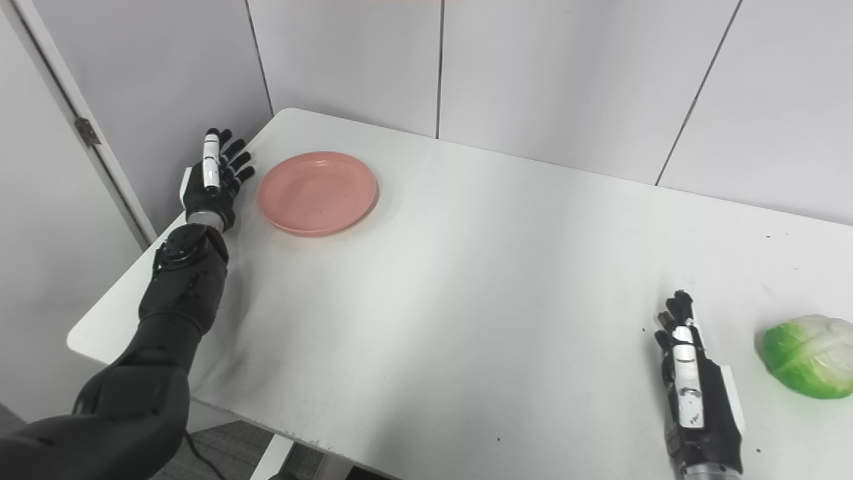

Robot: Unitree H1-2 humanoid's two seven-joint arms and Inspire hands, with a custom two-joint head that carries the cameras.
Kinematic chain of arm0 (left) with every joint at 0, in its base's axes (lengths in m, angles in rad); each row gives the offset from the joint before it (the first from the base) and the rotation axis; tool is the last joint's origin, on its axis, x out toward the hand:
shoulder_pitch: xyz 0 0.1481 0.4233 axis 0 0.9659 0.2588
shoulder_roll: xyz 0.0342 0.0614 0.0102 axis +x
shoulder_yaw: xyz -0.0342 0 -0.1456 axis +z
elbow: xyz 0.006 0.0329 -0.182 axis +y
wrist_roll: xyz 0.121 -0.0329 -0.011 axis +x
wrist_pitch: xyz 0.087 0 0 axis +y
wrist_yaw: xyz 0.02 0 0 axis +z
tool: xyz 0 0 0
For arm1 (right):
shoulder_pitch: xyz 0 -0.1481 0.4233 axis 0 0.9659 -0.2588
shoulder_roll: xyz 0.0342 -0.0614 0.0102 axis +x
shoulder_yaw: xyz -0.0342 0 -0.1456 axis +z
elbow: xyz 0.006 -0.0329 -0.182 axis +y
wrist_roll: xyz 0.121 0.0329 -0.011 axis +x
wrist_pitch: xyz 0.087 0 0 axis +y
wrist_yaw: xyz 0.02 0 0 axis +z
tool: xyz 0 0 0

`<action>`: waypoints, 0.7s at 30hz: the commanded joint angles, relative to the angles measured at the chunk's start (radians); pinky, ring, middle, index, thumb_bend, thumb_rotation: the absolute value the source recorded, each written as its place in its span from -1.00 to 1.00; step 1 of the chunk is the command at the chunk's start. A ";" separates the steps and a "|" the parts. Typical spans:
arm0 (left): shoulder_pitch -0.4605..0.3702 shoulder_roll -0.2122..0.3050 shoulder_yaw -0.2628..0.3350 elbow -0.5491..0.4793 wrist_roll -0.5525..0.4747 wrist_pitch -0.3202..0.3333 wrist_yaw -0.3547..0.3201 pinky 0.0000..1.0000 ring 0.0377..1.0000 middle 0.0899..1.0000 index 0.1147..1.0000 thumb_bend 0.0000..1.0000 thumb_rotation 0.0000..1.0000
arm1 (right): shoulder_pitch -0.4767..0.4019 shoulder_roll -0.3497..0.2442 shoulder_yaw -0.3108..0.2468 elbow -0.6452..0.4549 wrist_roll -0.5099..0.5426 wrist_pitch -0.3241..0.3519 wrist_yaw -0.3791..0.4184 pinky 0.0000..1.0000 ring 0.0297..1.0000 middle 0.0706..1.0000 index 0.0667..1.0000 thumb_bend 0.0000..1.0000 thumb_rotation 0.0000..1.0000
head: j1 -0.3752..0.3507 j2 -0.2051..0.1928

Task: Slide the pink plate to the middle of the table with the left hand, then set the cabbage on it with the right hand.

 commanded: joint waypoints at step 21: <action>0.026 -0.106 -0.080 0.007 0.000 0.009 -0.117 0.70 0.76 0.75 0.73 -0.14 1.00 | -0.008 0.010 0.003 -0.029 -0.021 0.015 -0.018 1.00 1.00 1.00 1.00 -0.29 1.00 | -0.040 0.027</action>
